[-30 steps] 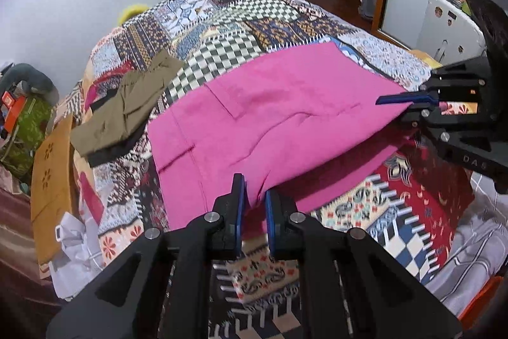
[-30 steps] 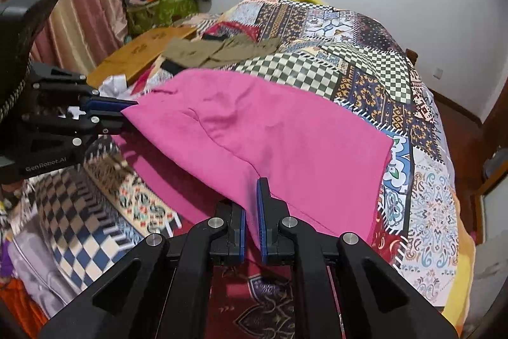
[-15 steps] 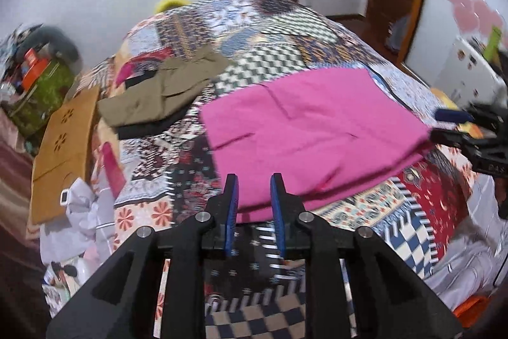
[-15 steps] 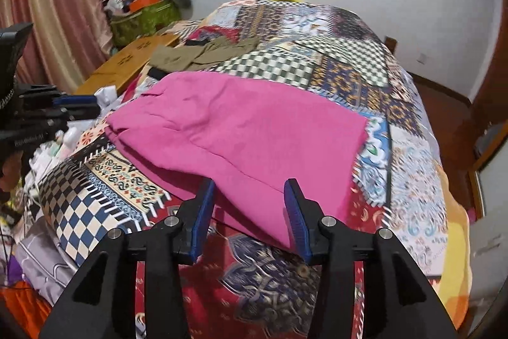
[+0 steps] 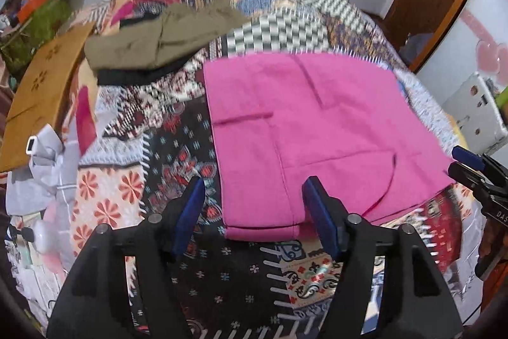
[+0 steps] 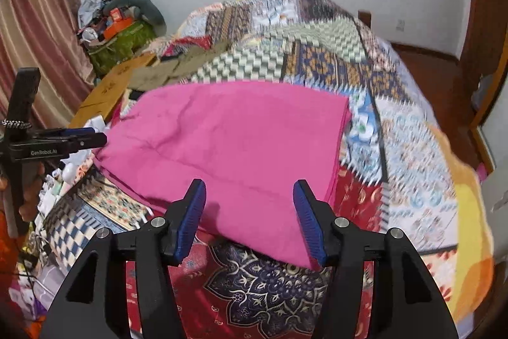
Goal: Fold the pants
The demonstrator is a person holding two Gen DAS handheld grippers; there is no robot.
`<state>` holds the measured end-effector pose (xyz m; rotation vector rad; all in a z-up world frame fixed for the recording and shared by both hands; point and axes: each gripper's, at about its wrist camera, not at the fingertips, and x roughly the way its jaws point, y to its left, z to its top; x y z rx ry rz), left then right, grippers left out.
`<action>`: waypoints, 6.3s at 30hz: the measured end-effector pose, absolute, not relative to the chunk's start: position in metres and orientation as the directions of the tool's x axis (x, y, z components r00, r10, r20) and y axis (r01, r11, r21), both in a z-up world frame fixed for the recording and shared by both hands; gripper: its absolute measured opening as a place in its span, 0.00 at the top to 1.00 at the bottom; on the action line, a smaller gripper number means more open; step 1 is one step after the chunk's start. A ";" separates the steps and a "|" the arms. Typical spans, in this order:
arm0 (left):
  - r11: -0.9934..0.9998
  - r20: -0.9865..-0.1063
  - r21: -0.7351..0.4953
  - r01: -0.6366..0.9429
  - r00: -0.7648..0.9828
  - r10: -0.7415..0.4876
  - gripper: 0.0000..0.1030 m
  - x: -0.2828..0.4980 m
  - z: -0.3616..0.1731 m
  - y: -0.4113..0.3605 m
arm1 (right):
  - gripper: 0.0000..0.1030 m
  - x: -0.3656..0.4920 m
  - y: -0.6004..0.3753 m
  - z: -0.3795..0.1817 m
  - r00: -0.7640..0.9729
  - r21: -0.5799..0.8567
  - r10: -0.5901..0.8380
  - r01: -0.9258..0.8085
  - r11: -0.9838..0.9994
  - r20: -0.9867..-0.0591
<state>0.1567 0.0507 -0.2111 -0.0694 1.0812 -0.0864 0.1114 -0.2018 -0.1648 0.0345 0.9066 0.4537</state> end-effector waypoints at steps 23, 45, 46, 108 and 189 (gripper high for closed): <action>0.992 -0.824 0.095 0.081 0.566 0.033 0.53 0.133 -0.203 0.044 | 0.44 0.109 -0.242 -0.192 0.523 0.177 0.289 -0.255 0.951 -0.802; 0.987 -0.852 0.002 0.161 0.516 -0.082 0.29 0.159 -0.215 0.005 | 0.43 0.126 -0.149 -0.187 0.438 0.238 0.456 -0.465 0.852 -0.775; 0.988 -0.854 -0.013 0.157 0.512 -0.093 0.29 0.158 -0.215 0.010 | 0.43 0.124 -0.150 -0.186 0.441 0.228 0.449 -0.468 0.854 -0.777; 0.990 -0.839 0.123 -0.063 0.527 0.138 0.16 0.308 -0.249 0.080 | 0.94 0.315 -0.250 -0.255 0.432 0.319 0.381 -0.213 0.924 -0.817; 0.997 -0.867 -0.017 -0.078 0.499 0.024 0.06 0.150 -0.194 0.083 | 0.23 0.134 -0.198 -0.163 0.478 0.162 0.358 -0.403 0.901 -0.802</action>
